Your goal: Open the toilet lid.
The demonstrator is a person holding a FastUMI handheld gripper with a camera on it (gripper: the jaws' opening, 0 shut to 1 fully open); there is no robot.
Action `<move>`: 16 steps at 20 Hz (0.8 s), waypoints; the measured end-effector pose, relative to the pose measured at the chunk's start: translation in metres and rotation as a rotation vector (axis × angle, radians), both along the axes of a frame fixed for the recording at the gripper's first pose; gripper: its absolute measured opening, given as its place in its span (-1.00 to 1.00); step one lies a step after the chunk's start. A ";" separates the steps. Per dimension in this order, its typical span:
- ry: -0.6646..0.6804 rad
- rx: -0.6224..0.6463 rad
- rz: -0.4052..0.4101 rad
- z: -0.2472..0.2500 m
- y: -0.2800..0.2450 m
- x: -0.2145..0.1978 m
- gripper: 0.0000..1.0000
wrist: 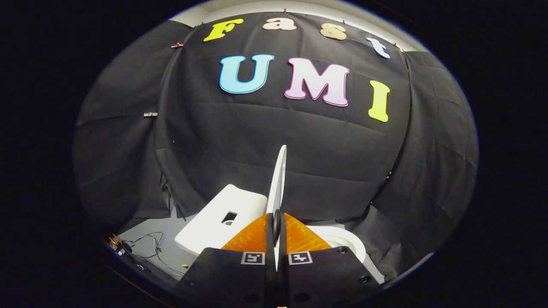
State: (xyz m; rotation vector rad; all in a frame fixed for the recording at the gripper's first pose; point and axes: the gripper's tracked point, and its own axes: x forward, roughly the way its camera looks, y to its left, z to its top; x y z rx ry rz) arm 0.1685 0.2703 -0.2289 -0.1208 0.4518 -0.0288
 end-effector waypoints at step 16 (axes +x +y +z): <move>0.035 0.118 0.122 -0.005 0.045 0.000 0.60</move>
